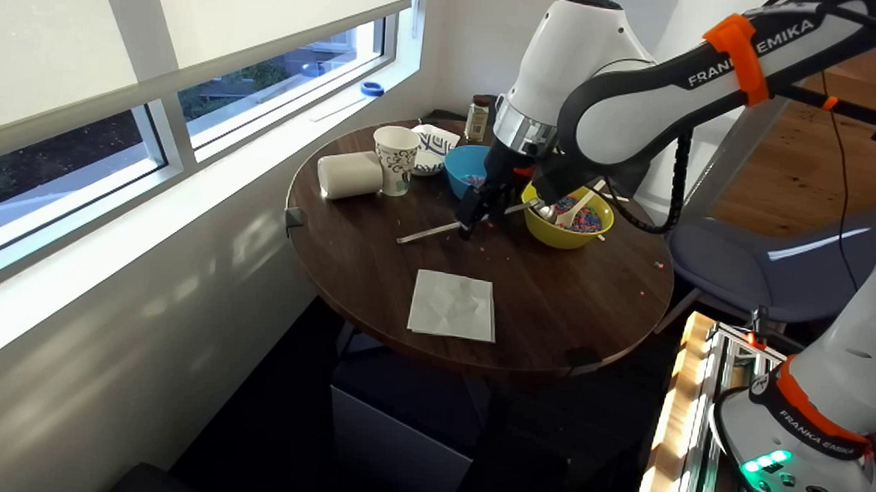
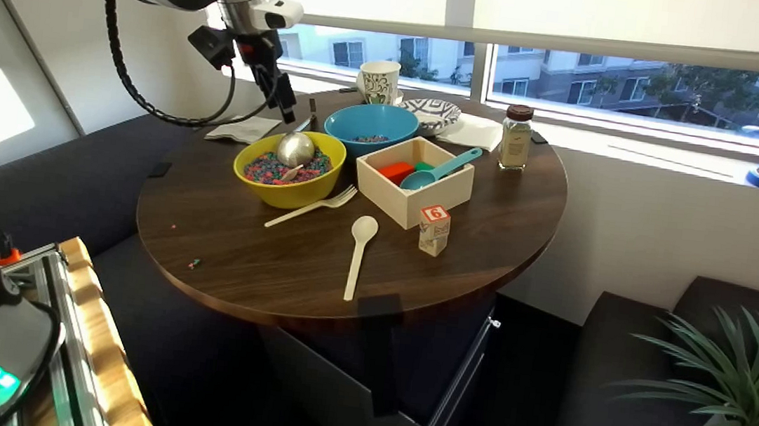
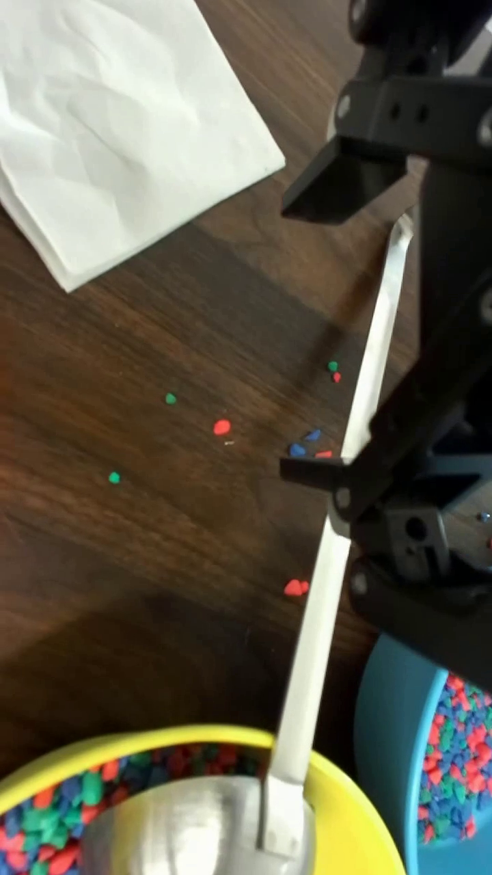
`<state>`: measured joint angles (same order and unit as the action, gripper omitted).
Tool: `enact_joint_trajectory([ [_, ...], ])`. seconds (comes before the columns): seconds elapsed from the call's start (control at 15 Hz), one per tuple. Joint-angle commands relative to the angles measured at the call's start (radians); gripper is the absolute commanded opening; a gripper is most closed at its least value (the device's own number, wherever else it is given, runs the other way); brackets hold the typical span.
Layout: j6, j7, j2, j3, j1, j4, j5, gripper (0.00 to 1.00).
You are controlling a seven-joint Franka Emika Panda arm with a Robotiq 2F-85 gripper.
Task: Put the cereal crumbs in the yellow bowl
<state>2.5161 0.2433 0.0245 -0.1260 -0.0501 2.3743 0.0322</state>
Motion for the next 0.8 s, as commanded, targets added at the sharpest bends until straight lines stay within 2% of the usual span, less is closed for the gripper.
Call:
enact_joint_trajectory([
  [0.0,-0.069,-0.006,-0.021,0.017,-0.012,-0.031,0.03,0.65],
  [0.13,-0.092,0.004,-0.029,0.02,-0.011,-0.037,0.024,0.47],
  [0.27,-0.097,0.022,-0.038,0.023,-0.011,-0.036,0.017,0.41],
  [0.4,-0.073,0.03,-0.046,0.027,-0.009,-0.03,0.011,0.36],
  [0.73,-0.06,0.089,-0.077,0.046,-0.007,-0.03,-0.027,0.34],
])
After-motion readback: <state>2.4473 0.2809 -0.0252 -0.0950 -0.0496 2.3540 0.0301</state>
